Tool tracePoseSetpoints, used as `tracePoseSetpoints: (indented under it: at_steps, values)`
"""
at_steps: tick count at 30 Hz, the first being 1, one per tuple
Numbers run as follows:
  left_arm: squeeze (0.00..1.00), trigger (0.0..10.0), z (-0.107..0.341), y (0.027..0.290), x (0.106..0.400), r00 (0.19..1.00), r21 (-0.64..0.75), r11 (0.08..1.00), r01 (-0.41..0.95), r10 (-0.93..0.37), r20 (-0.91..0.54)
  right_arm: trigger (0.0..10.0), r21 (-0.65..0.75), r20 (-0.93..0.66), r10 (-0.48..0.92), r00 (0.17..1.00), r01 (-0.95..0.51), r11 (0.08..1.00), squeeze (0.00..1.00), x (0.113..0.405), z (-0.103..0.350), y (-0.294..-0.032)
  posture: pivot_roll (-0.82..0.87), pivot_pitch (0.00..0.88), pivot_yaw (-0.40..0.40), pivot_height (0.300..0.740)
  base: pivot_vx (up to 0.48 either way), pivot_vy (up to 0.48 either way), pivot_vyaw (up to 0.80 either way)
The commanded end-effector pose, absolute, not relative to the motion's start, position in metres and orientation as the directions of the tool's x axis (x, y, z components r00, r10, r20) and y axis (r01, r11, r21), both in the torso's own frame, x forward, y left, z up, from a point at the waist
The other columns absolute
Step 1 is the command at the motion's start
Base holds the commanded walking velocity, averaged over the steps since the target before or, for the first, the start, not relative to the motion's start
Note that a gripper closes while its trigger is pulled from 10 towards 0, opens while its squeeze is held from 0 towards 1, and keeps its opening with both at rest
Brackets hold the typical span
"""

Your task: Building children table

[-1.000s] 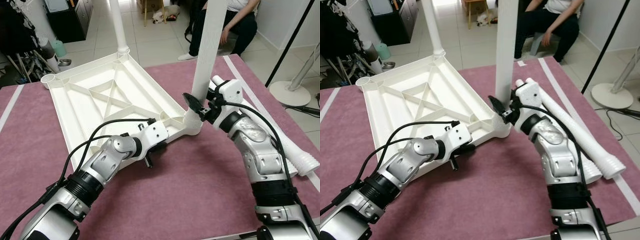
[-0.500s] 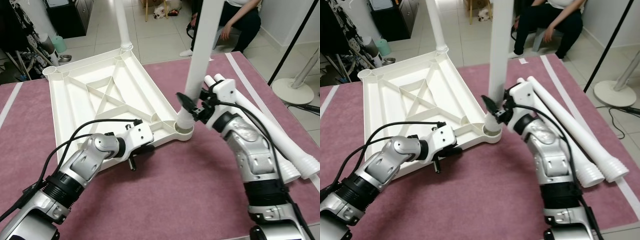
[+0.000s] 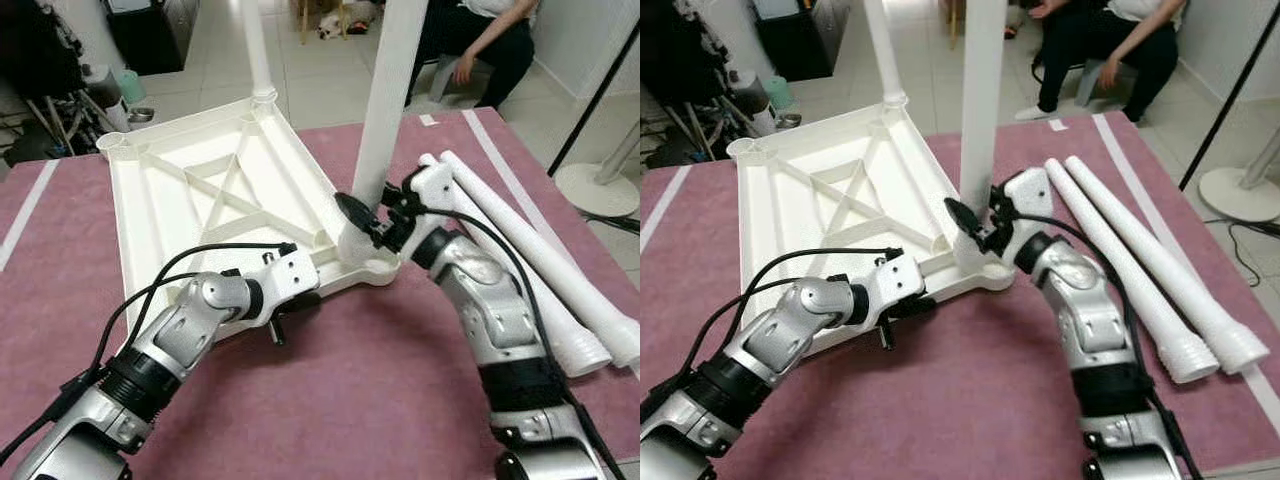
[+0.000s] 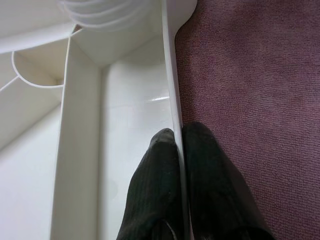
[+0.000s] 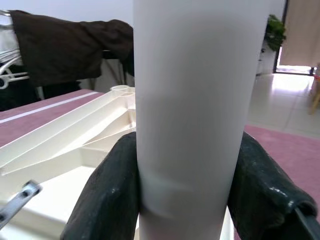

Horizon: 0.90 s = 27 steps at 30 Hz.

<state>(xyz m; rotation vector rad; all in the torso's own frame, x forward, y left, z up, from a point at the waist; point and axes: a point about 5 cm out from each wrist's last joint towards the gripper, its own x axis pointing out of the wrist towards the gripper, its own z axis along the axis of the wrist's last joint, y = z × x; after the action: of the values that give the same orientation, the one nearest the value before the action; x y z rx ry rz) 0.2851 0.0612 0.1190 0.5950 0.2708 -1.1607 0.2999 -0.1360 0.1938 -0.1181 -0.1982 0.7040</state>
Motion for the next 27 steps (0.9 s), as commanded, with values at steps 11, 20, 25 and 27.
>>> tracePoseSetpoints:
  at_steps: [11, 20, 25, 27]
  values:
    - [0.00, 10.0, 0.114, 0.058, 0.290, 0.448, 0.341, 0.307, 0.889, -0.743, -0.498, 10.0, -0.165, 0.079, 0.633, 0.770, -0.616, 0.770, 0.00, 0.285, 0.177, -0.144, -0.07, 0.000, 0.133, 0.740, 0.000, 0.000, 0.00]
    - [0.00, 10.0, 0.113, 0.061, 0.291, 0.447, 0.340, 0.306, 0.889, -0.738, -0.505, 10.0, -0.185, 0.064, 0.564, 0.823, -0.546, 0.817, 0.00, 0.297, 0.174, -0.160, -0.08, 0.000, 0.163, 0.740, 0.000, 0.000, 0.00]
    - [0.00, 10.0, 0.113, 0.064, 0.291, 0.449, 0.340, 0.308, 0.889, -0.733, -0.511, 10.0, -0.181, 0.060, 0.570, 0.820, -0.552, 0.814, 0.00, 0.305, 0.174, -0.159, -0.07, 0.000, 0.162, 0.740, 0.000, 0.000, 0.00]
    - [0.00, 10.0, 0.113, 0.064, 0.291, 0.449, 0.340, 0.308, 0.889, -0.733, -0.511, 10.0, -0.181, 0.060, 0.572, 0.818, -0.555, 0.812, 0.00, 0.306, 0.174, -0.159, -0.07, 0.000, 0.162, 0.740, 0.000, 0.000, 0.00]
